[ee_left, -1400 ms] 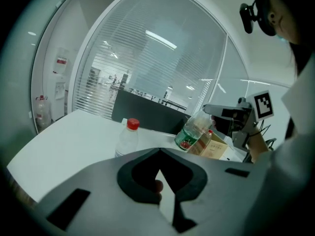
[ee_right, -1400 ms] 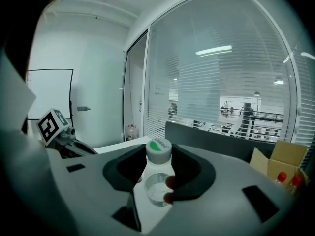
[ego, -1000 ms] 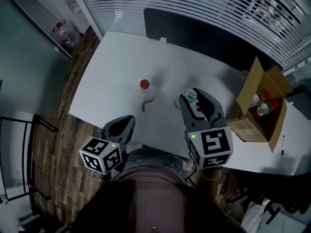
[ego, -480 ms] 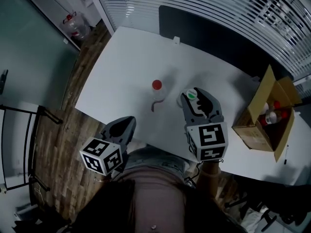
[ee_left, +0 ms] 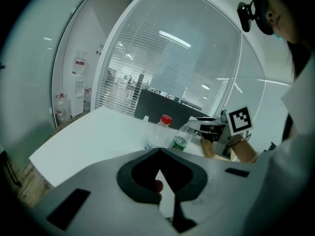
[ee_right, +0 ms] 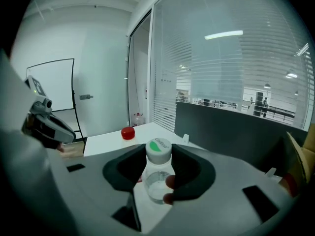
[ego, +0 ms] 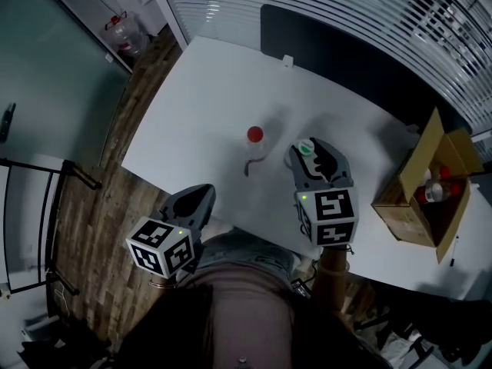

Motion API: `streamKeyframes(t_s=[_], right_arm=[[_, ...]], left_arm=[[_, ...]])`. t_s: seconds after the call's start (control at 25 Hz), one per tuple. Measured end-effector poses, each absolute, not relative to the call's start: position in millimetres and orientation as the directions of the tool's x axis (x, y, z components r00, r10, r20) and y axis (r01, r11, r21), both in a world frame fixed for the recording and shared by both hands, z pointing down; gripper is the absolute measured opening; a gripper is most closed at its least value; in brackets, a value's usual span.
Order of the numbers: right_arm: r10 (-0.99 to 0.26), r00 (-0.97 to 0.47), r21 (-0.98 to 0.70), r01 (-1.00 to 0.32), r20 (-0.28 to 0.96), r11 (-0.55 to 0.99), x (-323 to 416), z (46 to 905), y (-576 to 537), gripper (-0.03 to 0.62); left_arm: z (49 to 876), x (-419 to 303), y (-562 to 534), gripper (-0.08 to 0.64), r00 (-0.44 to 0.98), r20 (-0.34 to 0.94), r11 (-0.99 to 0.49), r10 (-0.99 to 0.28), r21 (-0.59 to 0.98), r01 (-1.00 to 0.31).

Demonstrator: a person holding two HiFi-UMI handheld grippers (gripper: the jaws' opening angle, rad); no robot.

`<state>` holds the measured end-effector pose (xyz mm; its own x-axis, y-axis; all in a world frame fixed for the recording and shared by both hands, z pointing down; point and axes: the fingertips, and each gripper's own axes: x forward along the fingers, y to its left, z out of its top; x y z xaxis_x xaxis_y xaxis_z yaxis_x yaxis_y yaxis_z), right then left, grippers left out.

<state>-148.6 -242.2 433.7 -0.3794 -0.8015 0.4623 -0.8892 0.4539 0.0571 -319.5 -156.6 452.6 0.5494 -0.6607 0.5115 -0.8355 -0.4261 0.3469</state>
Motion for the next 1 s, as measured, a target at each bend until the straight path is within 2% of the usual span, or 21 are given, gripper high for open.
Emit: streamKeyframes(t_s=[1.0], right_arm=[[-0.777, -0.402, 0.011, -0.885, 0.485, 0.465, -146, 442, -244, 0.163]], left_arm=[[450, -308, -158, 0.006, 0.558, 0.512, -0.441, -0.653, 0.342, -0.83]])
